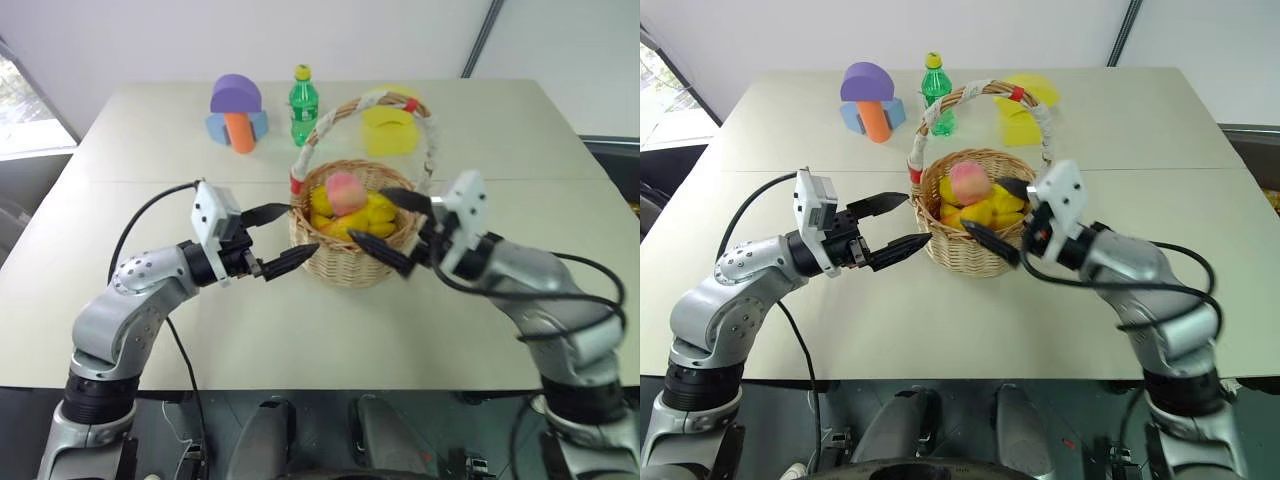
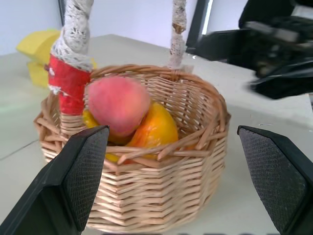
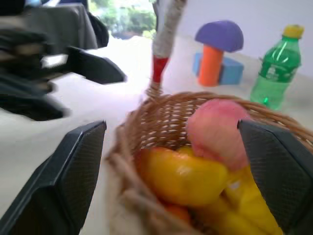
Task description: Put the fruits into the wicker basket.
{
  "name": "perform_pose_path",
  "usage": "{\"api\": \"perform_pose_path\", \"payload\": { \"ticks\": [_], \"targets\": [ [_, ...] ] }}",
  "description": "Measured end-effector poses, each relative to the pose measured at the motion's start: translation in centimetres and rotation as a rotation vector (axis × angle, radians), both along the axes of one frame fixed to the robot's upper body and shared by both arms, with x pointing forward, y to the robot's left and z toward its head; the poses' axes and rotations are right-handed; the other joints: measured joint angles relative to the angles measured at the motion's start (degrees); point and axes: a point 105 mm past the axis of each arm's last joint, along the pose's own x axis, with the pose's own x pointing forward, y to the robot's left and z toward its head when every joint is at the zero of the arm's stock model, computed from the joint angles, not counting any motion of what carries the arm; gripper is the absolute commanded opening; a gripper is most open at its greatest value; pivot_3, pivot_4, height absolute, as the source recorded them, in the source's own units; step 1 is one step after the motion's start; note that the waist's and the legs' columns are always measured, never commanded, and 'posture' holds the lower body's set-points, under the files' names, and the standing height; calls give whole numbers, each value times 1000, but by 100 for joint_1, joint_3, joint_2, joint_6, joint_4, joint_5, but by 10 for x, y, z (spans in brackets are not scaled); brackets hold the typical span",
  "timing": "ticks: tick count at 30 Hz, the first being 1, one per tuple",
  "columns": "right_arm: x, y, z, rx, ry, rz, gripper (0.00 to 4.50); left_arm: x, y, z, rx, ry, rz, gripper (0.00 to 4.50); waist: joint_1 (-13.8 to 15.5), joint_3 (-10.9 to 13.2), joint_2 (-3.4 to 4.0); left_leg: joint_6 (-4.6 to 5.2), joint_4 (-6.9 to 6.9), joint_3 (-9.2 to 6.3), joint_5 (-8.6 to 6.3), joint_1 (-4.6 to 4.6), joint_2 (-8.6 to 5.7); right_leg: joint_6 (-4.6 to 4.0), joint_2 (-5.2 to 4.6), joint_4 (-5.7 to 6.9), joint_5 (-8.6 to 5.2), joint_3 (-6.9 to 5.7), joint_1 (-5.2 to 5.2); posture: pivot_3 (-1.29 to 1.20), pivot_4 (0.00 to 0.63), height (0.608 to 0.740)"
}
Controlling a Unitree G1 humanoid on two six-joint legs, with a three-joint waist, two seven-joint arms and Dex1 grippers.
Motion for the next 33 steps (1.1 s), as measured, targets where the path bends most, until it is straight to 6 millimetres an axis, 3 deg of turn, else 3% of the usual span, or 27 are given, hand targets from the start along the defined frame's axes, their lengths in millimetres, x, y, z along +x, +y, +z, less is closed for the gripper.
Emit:
{"api": "perform_pose_path", "payload": {
  "ticks": [3,7,11,14,17,21,27,30,33],
  "targets": [
    [9,-21,2,11,-6,-103,4465,0,-2,0,-3,-1,-10,4500,-30,0,0,-4,0,4,2,20,8,0,10,5,0,3,12,0,150,740],
    [41,-43,2,57,-35,-294,4465,-1,-11,2,-12,-4,-48,4500,-25,0,0,-12,1,5,8,23,9,-1,15,17,0,4,10,0,150,740],
    [67,-45,-4,109,-35,-391,4465,2,-15,6,-23,-13,-61,4500,-17,0,1,-12,-2,6,7,17,7,-2,15,21,0,3,-2,0,150,740],
    [85,-43,-9,150,-24,-441,3733,2,-18,6,-29,-12,-70,4500,-14,0,1,-12,-2,9,8,12,6,-2,13,21,0,4,-8,0,150,740],
    [88,-41,-11,172,-15,-436,2337,2,-19,6,-33,-10,-69,4500,8,0,1,-10,-2,7,7,10,5,-2,10,20,0,5,-7,0,150,740],
    [87,-38,-10,177,-19,-412,157,1,-19,4,-35,-3,-61,4500,3,0,1,-9,-2,8,6,10,2,-2,8,19,0,6,-6,0,150,740],
    [84,-52,-7,185,-34,-448,55,-1,-20,6,-39,-14,-61,4500,1,0,2,-9,-2,7,6,10,3,-2,9,19,0,7,-8,0,150,740],
    [82,-86,7,174,-88,-568,55,-1,-20,6,-39,-14,-60,4500,24,1,2,-9,-2,8,6,7,-3,-2,4,19,0,6,-7,0,150,740],
    [80,-133,27,165,-166,-759,55,-1,-21,6,-43,-14,-64,4500,17,1,2,-7,-2,10,5,7,-3,-2,4,18,0,6,-6,0,150,740]
  ]
}}
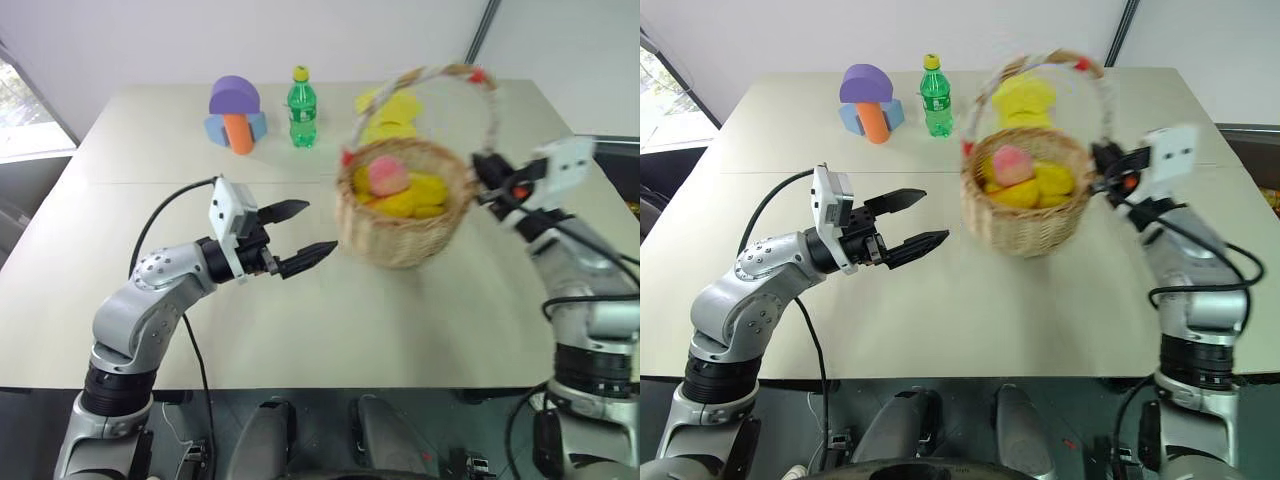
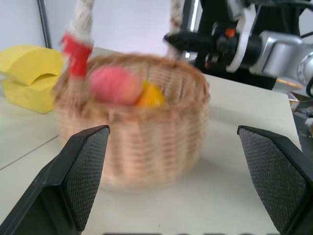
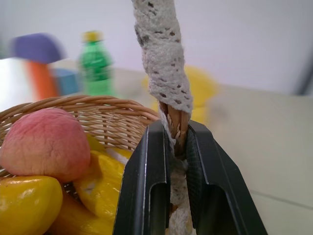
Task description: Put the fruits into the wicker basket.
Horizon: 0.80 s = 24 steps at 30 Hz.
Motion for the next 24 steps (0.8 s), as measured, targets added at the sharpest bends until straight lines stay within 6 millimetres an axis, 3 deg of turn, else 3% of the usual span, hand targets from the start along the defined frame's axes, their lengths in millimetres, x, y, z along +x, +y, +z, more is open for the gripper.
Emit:
{"api": "perform_pose_path", "payload": {
  "ticks": [4,8,11,17,24],
  "targets": [
    [-1,-70,8,63,-25,-295,55,1,-5,-3,-3,14,-22,4500,-13,0,0,0,0,4,0,2,4,0,7,1,0,0,1,0,150,740],
    [6,-101,-14,137,15,-413,55,3,-10,0,-13,8,-37,4500,-83,-1,3,1,-2,27,1,13,15,0,17,8,0,15,-2,0,150,740],
    [9,-110,-27,156,44,-443,1372,3,-10,0,-16,9,-38,4500,-87,1,8,1,-2,32,1,12,15,0,17,14,0,18,-5,0,150,740],
    [6,-106,-19,142,1,-425,4459,3,-9,-2,-17,18,-28,4500,-46,0,8,1,0,33,1,12,15,0,16,14,0,19,-5,0,150,740],
    [-27,-97,-23,20,4,-369,4459,9,8,-10,6,40,51,4500,-4,0,9,8,0,29,-3,10,11,0,10,11,0,19,-2,0,150,740]
  ]
}}
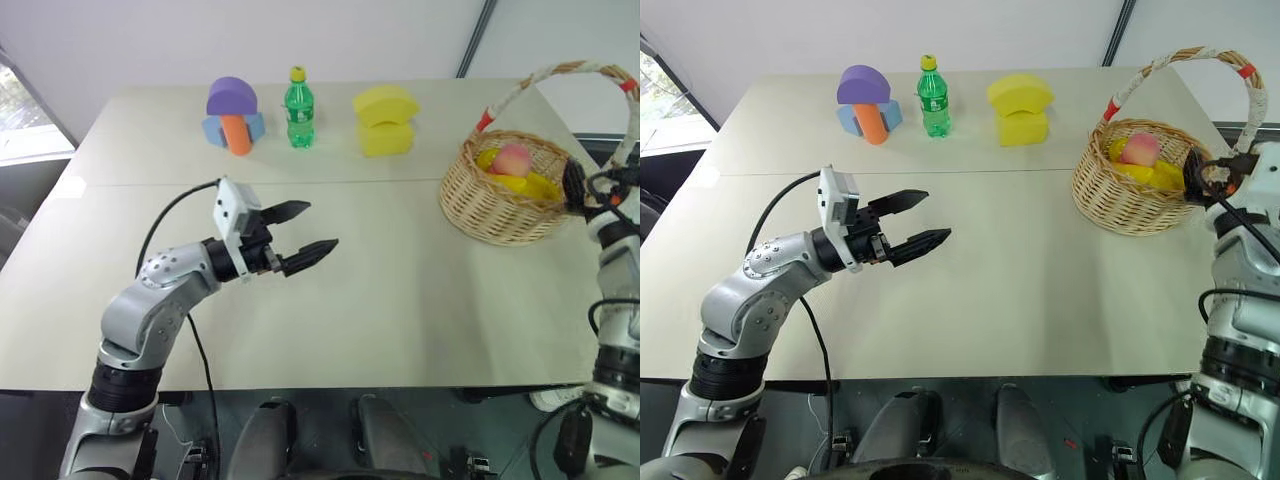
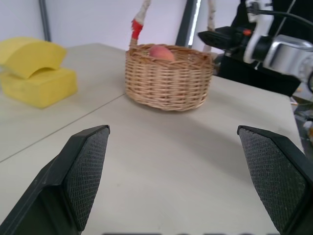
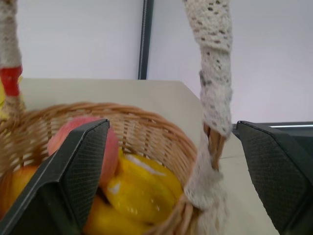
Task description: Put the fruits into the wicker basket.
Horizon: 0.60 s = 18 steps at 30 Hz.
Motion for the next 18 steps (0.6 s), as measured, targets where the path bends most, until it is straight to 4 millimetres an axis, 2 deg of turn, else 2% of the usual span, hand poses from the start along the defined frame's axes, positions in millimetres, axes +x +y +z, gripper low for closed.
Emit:
{"api": "perform_pose_path", "payload": {
  "ticks": [4,6,9,11,13,15,18],
  "targets": [
    [-23,18,-12,-96,90,164,4459,11,32,-20,58,57,125,4500,-46,-1,2,1,-1,2,-1,4,4,1,3,-3,0,1,1,0,150,740],
    [-28,37,-15,-132,115,280,4459,14,41,-27,69,71,161,4500,-62,-1,2,1,-1,3,0,12,5,1,3,-2,0,1,8,0,150,740],
    [-33,81,-21,-182,152,502,4459,18,58,-37,104,78,230,4500,-64,-1,2,0,-1,2,0,19,10,1,8,-1,0,1,13,0,150,740],
    [-34,115,-33,-202,202,661,4459,21,75,-45,123,88,307,4500,-65,-1,1,0,-1,1,0,19,12,1,7,-1,0,1,13,0,150,740],
    [-33,136,-48,-196,253,757,4459,22,86,-49,128,88,360,4500,-30,0,0,-1,0,-1,0,13,9,1,-1,-2,0,0,10,0,150,740],
    [-30,144,-55,-198,278,785,4459,21,91,-51,128,83,385,4500,17,0,0,-1,2,-9,0,4,0,1,-13,-5,0,-4,8,0,150,740],
    [-25,147,-54,-202,272,801,4459,18,97,-57,131,99,411,4500,25,0,-2,0,1,-13,-2,0,-3,1,-17,-12,0,-7,8,0,150,740]
  ]
}}
